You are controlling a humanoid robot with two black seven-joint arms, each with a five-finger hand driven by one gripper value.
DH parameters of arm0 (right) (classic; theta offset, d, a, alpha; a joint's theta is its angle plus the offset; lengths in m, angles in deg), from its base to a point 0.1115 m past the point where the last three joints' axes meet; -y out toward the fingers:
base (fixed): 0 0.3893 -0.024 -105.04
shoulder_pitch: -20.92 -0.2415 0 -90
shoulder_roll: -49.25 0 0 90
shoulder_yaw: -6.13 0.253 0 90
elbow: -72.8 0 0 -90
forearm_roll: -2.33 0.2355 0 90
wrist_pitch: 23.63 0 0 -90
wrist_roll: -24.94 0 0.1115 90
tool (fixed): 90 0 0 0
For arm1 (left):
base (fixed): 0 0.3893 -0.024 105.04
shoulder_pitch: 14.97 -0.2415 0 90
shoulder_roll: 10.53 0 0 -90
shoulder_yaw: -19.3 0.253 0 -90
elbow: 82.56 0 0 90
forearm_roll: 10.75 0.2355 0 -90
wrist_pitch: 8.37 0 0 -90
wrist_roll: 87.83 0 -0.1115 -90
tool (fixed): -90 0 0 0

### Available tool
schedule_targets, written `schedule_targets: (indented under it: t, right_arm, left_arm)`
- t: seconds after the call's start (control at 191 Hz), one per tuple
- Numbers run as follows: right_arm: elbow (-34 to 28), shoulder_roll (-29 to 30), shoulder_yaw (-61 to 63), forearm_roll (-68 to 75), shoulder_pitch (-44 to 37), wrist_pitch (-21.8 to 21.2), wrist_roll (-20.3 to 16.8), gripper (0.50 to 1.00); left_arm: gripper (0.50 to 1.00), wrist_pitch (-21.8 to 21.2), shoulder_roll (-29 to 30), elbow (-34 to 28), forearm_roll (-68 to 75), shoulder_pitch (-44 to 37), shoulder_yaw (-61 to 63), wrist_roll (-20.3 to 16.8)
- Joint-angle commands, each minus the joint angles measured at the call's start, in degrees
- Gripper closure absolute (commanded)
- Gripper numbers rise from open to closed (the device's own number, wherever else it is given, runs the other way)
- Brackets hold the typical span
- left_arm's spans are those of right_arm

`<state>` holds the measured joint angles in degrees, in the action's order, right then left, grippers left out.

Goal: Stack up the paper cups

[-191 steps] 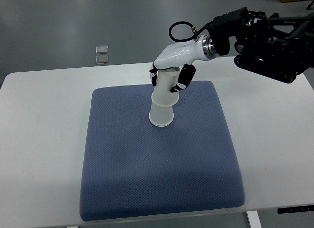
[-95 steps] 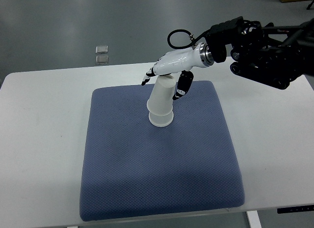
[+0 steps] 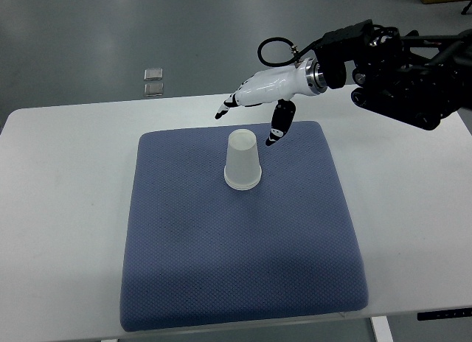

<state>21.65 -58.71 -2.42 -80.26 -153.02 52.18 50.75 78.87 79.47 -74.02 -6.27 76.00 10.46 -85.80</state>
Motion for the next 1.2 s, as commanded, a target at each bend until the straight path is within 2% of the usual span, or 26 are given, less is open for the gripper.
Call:
schedule_targets:
  t: [0.0, 0.141, 0.32, 0.43, 0.602, 0.744, 0.88, 1.079, 1.194]
  right_arm:
    - [1.58, -2.96, 0.65, 3.48, 2.19, 0.04, 0.12, 0.591]
    - [2.45, -6.04, 6.53, 15.69, 6.32, -0.31, 0.03, 0.591]
    - [7.73, -5.60, 17.51, 33.18, 13.18, -0.31, 0.12, 0.591]
    - [8.35, -4.81, 24.55, 41.28, 18.37, 0.22, 0.12, 0.591]
    - [8.96, 1.51, 36.59, 48.74, 25.39, 1.10, 0.30, 0.591]
    - [10.63, 3.71, 43.71, 54.81, 30.05, 2.33, 0.12, 0.591]
    - [12.03, 5.91, 45.12, 63.16, 32.52, 4.44, 0.12, 0.591]
    - [14.15, 6.62, 45.03, 77.04, 33.92, 5.05, 0.30, 0.591]
    - [14.15, 6.88, 45.12, 79.77, 35.68, 6.55, 0.82, 0.591]
  left_arm:
    - [0.500, -0.05, 0.00, 0.07, 0.00, 0.00, -0.04, 0.00]
    - [0.500, 0.04, 0.00, -0.01, 0.00, 0.00, 0.05, 0.00]
    - [0.500, -0.05, 0.00, -0.01, 0.00, 0.00, 0.05, 0.00]
    - [0.500, 0.04, 0.00, -0.01, 0.00, 0.00, -0.04, 0.00]
    - [0.500, -0.05, 0.00, -0.01, 0.00, 0.00, 0.05, 0.00]
    - [0.500, -0.05, 0.00, 0.07, 0.00, 0.00, 0.05, 0.00]
    - [0.500, 0.04, 0.00, 0.07, 0.00, 0.00, 0.05, 0.00]
    - [0.500, 0.04, 0.00, -0.01, 0.00, 0.00, -0.04, 0.00]
    - [0.500, 0.04, 0.00, -0.01, 0.00, 0.00, 0.05, 0.00]
